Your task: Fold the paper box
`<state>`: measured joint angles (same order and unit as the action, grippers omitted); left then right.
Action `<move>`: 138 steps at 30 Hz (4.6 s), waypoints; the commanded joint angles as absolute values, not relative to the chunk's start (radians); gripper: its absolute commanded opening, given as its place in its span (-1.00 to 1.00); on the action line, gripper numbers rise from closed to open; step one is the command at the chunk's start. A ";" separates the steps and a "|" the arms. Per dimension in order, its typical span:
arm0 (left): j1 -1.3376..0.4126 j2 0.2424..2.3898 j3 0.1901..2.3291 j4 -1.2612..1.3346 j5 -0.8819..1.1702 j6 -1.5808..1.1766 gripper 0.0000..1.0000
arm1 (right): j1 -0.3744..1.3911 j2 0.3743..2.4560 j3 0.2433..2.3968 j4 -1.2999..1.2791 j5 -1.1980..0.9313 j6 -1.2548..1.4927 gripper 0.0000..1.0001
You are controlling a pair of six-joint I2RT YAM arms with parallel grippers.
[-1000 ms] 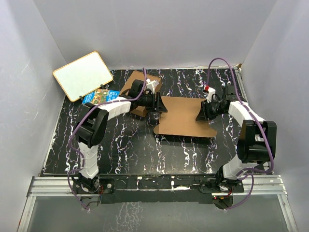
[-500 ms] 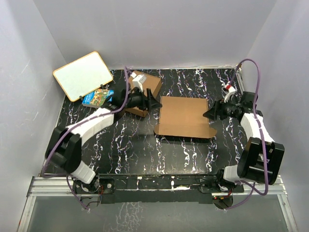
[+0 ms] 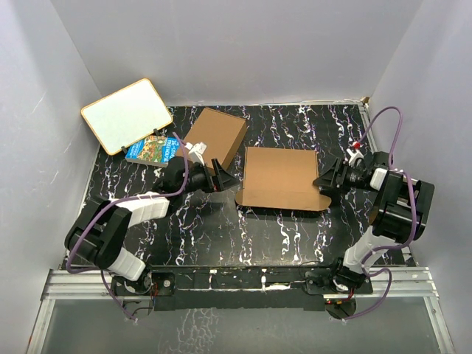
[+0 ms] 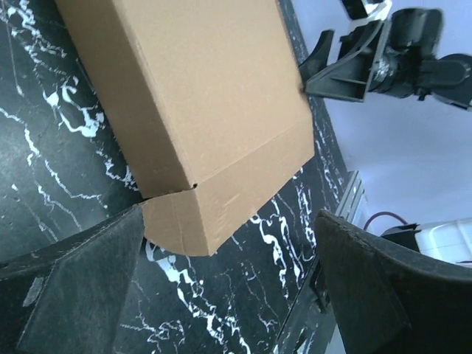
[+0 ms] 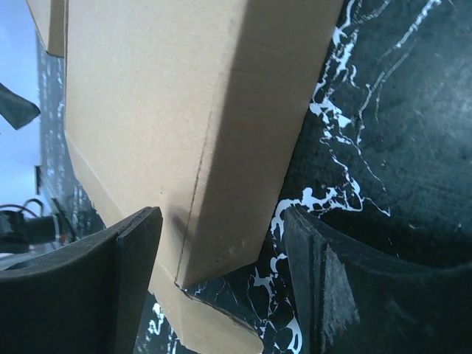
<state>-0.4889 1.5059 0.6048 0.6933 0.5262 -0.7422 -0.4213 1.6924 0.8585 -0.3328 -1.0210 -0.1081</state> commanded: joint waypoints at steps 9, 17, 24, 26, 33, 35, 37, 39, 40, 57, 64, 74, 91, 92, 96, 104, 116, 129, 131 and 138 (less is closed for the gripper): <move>-0.488 1.557 0.585 0.854 0.519 -0.862 0.94 | -0.448 1.754 0.906 -0.293 -1.138 -0.060 0.08; -0.494 1.592 0.584 0.815 0.467 -0.882 0.94 | -0.449 1.821 0.918 -0.310 -1.131 -0.063 -0.31; -0.514 1.654 0.584 0.877 0.428 -0.965 0.94 | -0.495 1.842 0.917 -0.333 -1.099 -0.077 -0.44; -0.520 1.674 0.599 0.878 0.422 -0.983 0.95 | -0.509 1.850 0.915 -0.341 -1.093 -0.082 -0.47; -0.569 1.748 0.647 0.904 0.380 -1.056 0.94 | -0.527 1.872 0.917 -0.354 -1.067 -0.084 -0.50; -0.589 1.765 0.646 0.930 0.360 -1.074 0.95 | -0.529 1.877 0.915 -0.353 -1.061 -0.085 -0.51; -0.602 1.777 0.646 0.946 0.336 -1.089 0.95 | -0.533 1.882 0.916 -0.356 -1.055 -0.086 -0.53; -0.614 1.784 0.644 0.952 0.307 -1.099 0.94 | -0.538 1.889 0.913 -0.356 -1.049 -0.087 -0.54; -0.621 1.785 0.645 0.952 0.292 -1.101 0.95 | -0.539 1.892 0.915 -0.360 -1.045 -0.088 -0.54; -0.709 1.866 0.644 1.155 0.112 -1.240 0.85 | -0.556 1.915 0.921 -0.383 -1.041 -0.110 -0.55; -0.722 1.881 0.661 1.184 0.088 -1.289 0.55 | -0.557 1.924 0.929 -0.395 -1.048 -0.124 -0.54; -0.725 1.876 0.660 1.198 0.081 -1.315 -0.13 | -0.556 1.919 0.954 -0.435 -1.088 -0.172 -0.44; -0.698 1.804 0.788 0.919 0.090 -1.389 -0.29 | -0.555 1.538 1.121 -0.638 -1.098 -0.484 0.65; -0.695 1.797 0.807 0.878 0.095 -1.398 -0.30 | -0.552 1.516 1.140 -0.664 -1.103 -0.526 0.68; -0.686 1.757 0.901 0.642 0.076 -1.435 -0.32 | -0.498 1.439 1.239 -0.822 -1.096 -0.762 0.92; -0.640 1.732 1.143 0.204 0.112 -1.488 -0.39 | -0.283 1.146 1.075 -0.706 -1.131 -1.215 0.98; -0.574 1.785 1.276 0.128 0.261 -1.586 -0.39 | 0.123 1.165 1.045 -0.574 -0.755 -1.349 0.98; -0.573 1.803 1.299 0.127 0.287 -1.627 -0.40 | 0.185 1.248 0.986 -0.352 -0.581 -1.367 0.98; -0.572 1.804 1.303 0.120 0.288 -1.629 -0.40 | 0.193 1.249 0.983 -0.369 -0.589 -1.378 0.97; -0.573 1.815 1.315 0.136 0.297 -1.647 -0.40 | 0.234 1.265 0.934 -0.307 -0.503 -1.374 0.98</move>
<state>-0.5716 1.8130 1.2610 0.0963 0.2558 -1.6207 0.2111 1.2572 0.9600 -0.4206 -0.5659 -1.3560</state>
